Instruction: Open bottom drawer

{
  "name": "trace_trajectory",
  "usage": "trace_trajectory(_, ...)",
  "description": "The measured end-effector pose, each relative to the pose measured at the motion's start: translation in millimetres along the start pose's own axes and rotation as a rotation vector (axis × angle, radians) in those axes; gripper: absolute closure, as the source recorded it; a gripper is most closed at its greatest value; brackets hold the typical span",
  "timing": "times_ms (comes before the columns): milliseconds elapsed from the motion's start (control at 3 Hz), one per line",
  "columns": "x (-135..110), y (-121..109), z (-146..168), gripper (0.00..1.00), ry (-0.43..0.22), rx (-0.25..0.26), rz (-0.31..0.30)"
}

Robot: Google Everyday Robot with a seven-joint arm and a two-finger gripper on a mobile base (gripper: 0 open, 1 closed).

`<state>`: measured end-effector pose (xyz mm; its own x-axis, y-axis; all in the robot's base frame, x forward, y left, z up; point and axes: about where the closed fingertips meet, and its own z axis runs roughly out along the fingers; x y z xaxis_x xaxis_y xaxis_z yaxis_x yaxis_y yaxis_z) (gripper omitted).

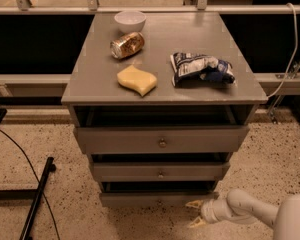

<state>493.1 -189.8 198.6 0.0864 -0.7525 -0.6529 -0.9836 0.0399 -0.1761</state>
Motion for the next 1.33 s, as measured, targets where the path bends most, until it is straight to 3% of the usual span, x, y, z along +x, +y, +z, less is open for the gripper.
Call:
trace_trajectory(333, -17, 43, -7, 0.35, -0.025, -0.044, 0.005)
trace_trajectory(667, -41, 57, -15, 0.17, -0.021, -0.054, -0.039)
trace_trajectory(1000, -51, 51, -9, 0.00, -0.015, -0.054, -0.069)
trace_trajectory(1333, -48, 37, -1, 0.00, -0.017, -0.049, -0.072)
